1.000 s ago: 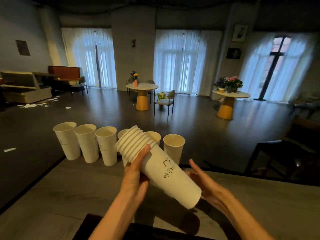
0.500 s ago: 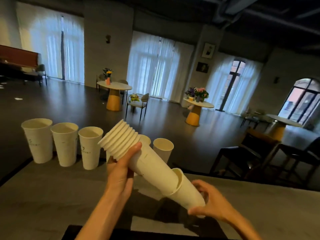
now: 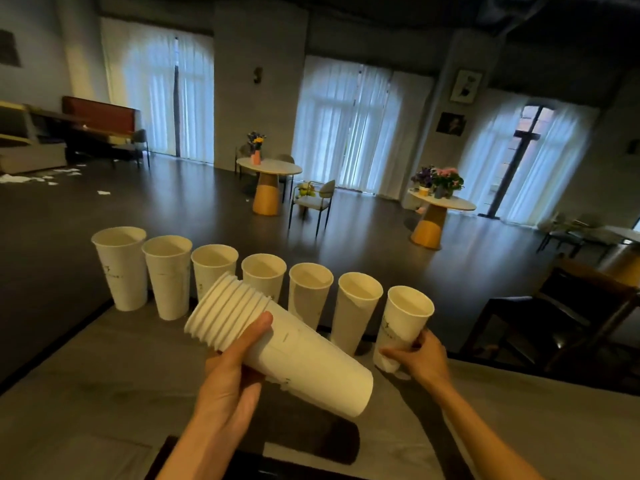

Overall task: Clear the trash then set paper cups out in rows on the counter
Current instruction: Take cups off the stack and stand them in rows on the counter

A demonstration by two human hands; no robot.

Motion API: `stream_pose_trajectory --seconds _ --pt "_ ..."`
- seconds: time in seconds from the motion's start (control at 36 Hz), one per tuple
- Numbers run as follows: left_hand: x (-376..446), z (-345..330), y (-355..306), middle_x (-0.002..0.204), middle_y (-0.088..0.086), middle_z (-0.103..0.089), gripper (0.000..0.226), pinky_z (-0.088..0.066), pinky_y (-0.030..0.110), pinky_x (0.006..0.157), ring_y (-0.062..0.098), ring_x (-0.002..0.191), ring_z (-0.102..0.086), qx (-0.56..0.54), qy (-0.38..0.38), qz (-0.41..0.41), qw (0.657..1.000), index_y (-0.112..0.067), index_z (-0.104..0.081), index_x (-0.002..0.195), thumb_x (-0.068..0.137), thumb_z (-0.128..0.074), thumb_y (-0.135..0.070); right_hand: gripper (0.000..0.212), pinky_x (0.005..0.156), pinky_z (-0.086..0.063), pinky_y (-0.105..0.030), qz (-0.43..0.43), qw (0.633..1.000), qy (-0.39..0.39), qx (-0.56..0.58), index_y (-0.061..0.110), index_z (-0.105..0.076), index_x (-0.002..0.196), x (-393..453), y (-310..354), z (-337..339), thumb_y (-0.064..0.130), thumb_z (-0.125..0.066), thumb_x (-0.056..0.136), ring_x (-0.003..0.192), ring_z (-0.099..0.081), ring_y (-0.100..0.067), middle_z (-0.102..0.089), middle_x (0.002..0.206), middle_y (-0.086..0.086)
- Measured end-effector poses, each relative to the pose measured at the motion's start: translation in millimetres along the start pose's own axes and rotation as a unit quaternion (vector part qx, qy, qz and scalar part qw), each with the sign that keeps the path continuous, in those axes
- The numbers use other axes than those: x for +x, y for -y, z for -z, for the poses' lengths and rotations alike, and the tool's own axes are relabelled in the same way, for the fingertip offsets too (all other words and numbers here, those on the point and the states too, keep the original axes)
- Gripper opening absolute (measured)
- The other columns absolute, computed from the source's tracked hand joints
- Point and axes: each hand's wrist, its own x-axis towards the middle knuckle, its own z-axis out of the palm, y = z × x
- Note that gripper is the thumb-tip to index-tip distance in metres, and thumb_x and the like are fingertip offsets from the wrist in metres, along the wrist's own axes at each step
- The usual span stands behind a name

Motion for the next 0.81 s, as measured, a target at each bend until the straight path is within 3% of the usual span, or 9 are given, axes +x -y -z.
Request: stream_pose_trajectory --seconds 0.11,0.22,0.36,0.5,0.56,0.64,0.67,0.75,0.81 --pt "-18.3 -11.0 19.6 0.115 0.010 -0.065 0.051 -0.049 0.059 0.098 0.029 0.110 -0.059 0.001 -0.017 -0.010 1.000 -0.027 -0.060 0.104 0.058 -0.076 -0.015 0.085 0.089 -0.054 -0.045 -0.004 1.000 0.010 0.007 0.017 -0.046 0.140 9.2 -0.2 1.3 0.016 -0.090 0.067 0.123 -0.056 -0.026 -0.058 0.133 -0.002" --pt "-33.0 -28.5 43.3 0.123 0.012 -0.064 0.057 -0.045 0.064 0.103 0.034 0.117 -0.058 0.013 -0.029 -0.012 0.999 -0.029 -0.058 0.112 0.060 -0.079 -0.017 0.089 0.103 -0.047 -0.055 0.007 0.998 0.049 -0.036 0.015 -0.044 0.141 16.8 0.3 6.9 0.024 -0.091 0.066 0.129 -0.053 -0.032 -0.055 0.142 -0.011" --pt "-53.8 -66.6 76.4 0.118 0.014 -0.066 0.056 -0.049 0.062 0.099 0.034 0.114 -0.060 0.035 -0.031 -0.004 0.999 -0.025 -0.060 0.115 0.063 -0.077 -0.017 0.100 0.098 -0.050 -0.045 0.008 0.992 0.112 -0.052 0.018 -0.043 0.138 13.1 -9.8 27.9 0.033 -0.096 0.055 0.123 -0.057 -0.027 -0.057 0.136 -0.006" --pt "-68.6 -101.1 106.6 0.110 0.014 -0.066 0.052 -0.053 0.055 0.087 0.032 0.105 -0.062 0.013 -0.008 0.015 1.000 -0.022 -0.059 0.111 0.062 -0.075 -0.015 0.032 0.084 -0.060 -0.042 -0.023 0.981 0.192 -0.010 0.016 -0.068 0.099 -7.3 -9.9 79.3 0.042 -0.075 0.083 0.085 -0.072 -0.017 -0.074 0.098 -0.005" --pt "-71.8 -115.5 125.4 0.113 0.016 -0.067 0.061 -0.055 0.056 0.084 0.034 0.106 -0.063 0.010 0.001 0.032 0.999 -0.020 -0.059 0.119 0.061 -0.077 -0.017 0.042 0.074 -0.061 -0.033 -0.104 0.933 0.324 0.115 0.012 -0.069 0.108 -20.4 -7.8 109.2 0.050 -0.058 0.093 0.080 -0.074 -0.015 -0.077 0.090 -0.004" --pt "-75.1 -135.5 151.7 0.114 0.016 -0.070 0.071 -0.056 0.054 0.082 0.034 0.107 -0.065 0.004 0.007 0.048 0.999 -0.017 -0.059 0.126 0.058 -0.080 -0.018 0.077 0.076 -0.058 -0.038 -0.218 0.770 0.496 0.337 0.002 -0.057 0.131 -26.2 -25.5 139.8 0.066 -0.050 0.091 0.094 -0.070 -0.033 -0.068 0.109 -0.023" --pt "-76.7 -142.9 159.1 0.114 0.017 -0.071 0.073 -0.056 0.054 0.084 0.033 0.107 -0.066 0.000 0.007 0.053 0.999 -0.016 -0.060 0.126 0.056 -0.082 -0.018 0.086 0.081 -0.055 -0.039 -0.222 0.740 0.528 0.353 0.000 -0.056 0.133 -29.1 -28.0 152.2 0.072 -0.051 0.086 0.099 -0.065 -0.036 -0.063 0.115 -0.027" --pt "-75.3 -153.1 174.1 0.117 0.016 -0.070 0.080 -0.055 0.058 0.092 0.034 0.111 -0.065 0.002 0.011 0.055 0.998 -0.017 -0.059 0.126 0.052 -0.090 -0.015 0.085 0.078 -0.056 -0.047 -0.221 0.688 0.564 0.401 0.000 -0.049 0.140 -35.1 -33.9 178.8 0.051 -0.078 0.077 0.098 -0.062 -0.044 -0.055 0.122 -0.032" --pt "-77.9 -161.1 182.3 0.115 0.014 -0.069 0.068 -0.056 0.053 0.087 0.031 0.109 -0.065 0.030 0.021 0.040 0.999 -0.019 -0.058 0.122 0.059 -0.084 -0.018 0.089 0.078 -0.058 -0.051 -0.187 0.705 0.551 0.405 0.005 -0.049 0.141 -33.6 -36.1 196.1 0.041 -0.088 0.070 0.104 -0.062 -0.042 -0.055 0.127 -0.031"
